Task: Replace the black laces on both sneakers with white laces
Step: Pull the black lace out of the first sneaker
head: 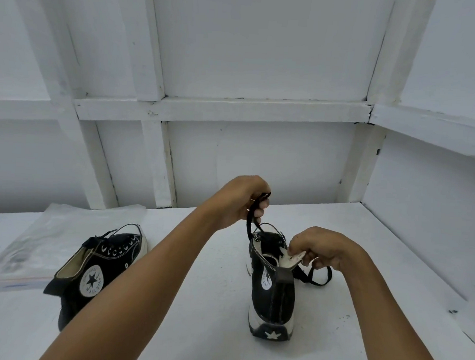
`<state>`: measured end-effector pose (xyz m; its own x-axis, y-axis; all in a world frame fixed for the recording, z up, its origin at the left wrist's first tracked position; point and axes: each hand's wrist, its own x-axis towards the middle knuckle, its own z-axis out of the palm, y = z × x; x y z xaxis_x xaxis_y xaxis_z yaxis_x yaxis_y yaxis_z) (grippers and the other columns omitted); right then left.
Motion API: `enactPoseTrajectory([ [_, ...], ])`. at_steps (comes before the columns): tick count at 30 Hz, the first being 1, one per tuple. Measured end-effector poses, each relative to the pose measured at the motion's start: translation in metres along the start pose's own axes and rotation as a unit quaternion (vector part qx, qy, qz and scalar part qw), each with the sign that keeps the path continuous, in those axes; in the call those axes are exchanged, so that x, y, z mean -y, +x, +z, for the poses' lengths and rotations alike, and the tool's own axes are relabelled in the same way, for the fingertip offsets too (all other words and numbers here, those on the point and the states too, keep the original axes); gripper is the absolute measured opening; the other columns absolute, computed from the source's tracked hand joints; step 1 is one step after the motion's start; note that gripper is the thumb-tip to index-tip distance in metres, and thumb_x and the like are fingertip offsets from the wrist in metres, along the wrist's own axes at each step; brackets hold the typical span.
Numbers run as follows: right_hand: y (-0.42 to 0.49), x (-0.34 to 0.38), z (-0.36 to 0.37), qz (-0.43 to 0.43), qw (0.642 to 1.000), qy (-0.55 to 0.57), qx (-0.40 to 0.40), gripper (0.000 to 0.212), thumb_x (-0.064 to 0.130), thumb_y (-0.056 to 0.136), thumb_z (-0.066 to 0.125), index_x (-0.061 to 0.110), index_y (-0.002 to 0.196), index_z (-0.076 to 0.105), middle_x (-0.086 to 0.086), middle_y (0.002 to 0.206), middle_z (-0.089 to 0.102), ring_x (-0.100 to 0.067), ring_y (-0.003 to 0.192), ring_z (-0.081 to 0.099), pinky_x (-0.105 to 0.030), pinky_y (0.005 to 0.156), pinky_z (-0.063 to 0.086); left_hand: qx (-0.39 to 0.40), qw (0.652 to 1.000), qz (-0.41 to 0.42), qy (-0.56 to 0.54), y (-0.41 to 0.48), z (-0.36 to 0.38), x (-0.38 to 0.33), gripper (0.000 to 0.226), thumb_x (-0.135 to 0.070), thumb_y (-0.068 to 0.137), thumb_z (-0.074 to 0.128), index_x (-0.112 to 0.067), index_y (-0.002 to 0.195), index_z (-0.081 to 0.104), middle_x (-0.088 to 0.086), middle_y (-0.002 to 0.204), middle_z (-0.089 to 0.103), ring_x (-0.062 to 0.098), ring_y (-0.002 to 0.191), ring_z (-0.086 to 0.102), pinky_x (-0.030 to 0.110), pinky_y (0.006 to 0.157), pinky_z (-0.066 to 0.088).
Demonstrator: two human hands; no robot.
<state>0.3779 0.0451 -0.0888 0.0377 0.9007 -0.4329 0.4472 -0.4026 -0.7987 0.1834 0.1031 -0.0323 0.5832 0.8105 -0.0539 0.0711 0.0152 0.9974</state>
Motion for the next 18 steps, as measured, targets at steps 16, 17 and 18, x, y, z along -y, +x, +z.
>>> enactPoseTrajectory([
  [16, -0.007, 0.005, -0.001, -0.003, 1.000, -0.008, -0.008, 0.013, 0.009, 0.079, 0.070, 0.008, 0.067, 0.064, -0.005, 0.064, 0.058, -0.013, 0.051, 0.044, -0.022, 0.047, 0.026, 0.070, 0.914, -0.008, 0.399, 0.009, 0.012, 0.017, 0.013, -0.017, 0.085, 0.069, -0.017, 0.072, 0.070, 0.003, 0.076, 0.068, 0.011, 0.069, 0.055, 0.022, 0.063, 0.043],
  [17, -0.006, 0.005, -0.001, -0.003, 1.000, -0.008, -0.007, 0.014, 0.009, 0.079, 0.070, 0.008, 0.067, 0.064, -0.005, 0.064, 0.058, -0.013, 0.051, 0.044, -0.022, 0.047, 0.026, 0.049, 0.936, -0.005, 0.348, 0.009, 0.009, 0.016, 0.016, -0.015, 0.086, 0.066, -0.017, 0.070, 0.069, 0.008, 0.086, 0.072, 0.011, 0.078, 0.059, 0.027, 0.073, 0.046],
  [18, -0.006, 0.005, -0.001, -0.003, 1.000, -0.008, -0.006, 0.014, 0.009, 0.079, 0.070, 0.009, 0.066, 0.065, -0.005, 0.064, 0.058, -0.013, 0.051, 0.044, -0.022, 0.047, 0.025, 0.030, 0.955, -0.004, 0.293, 0.009, 0.006, 0.016, 0.017, -0.013, 0.086, 0.064, -0.017, 0.070, 0.068, 0.010, 0.095, 0.074, 0.013, 0.085, 0.063, 0.031, 0.081, 0.047],
])
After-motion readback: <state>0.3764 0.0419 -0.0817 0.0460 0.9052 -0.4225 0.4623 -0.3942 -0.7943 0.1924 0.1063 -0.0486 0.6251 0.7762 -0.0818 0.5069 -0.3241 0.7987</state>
